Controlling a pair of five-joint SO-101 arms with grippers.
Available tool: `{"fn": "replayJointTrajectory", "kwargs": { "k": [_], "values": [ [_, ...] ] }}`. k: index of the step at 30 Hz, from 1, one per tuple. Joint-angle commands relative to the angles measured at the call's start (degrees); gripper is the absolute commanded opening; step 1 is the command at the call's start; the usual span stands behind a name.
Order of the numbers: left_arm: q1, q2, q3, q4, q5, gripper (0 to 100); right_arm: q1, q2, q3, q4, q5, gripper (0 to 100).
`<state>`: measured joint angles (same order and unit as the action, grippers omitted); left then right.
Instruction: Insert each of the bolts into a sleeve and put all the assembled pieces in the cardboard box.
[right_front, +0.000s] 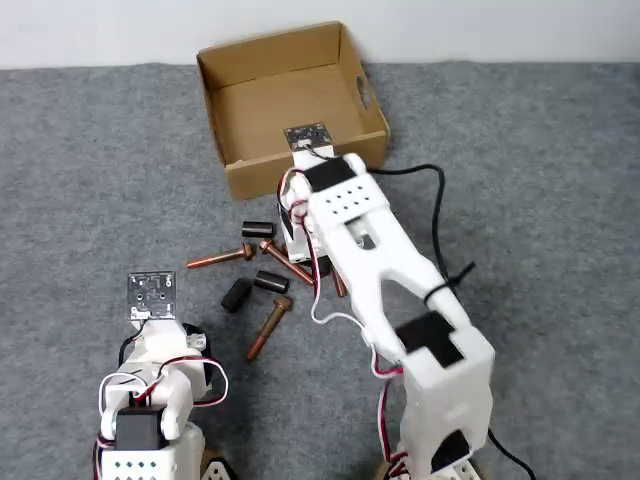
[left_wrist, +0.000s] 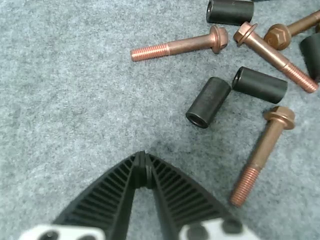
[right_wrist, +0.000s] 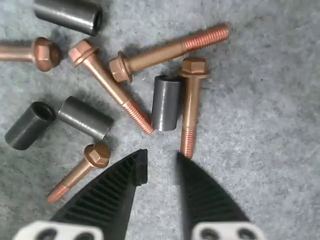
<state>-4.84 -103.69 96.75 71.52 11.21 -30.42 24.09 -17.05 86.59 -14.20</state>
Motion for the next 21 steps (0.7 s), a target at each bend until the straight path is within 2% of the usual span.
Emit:
{"fn": "replayJointTrajectory", "kwargs": {
  "k": [1, 10, 21],
  "values": [
    [-0.18, -0.44, -0.31, 0.35, -0.26, 1, 0.04, 2.95, -8.18, 3.03, 0.53, 15.8],
    [-0.18, -0.44, -0.31, 0.35, -0.26, 1, 0.04, 9.63, -10.90, 2.15, 0.62, 15.8],
    [-0.18, -0.44, -0.31, 0.35, -0.26, 1, 0.13, 11.03, -10.90, -5.58, 0.70, 15.8]
  ]
}}
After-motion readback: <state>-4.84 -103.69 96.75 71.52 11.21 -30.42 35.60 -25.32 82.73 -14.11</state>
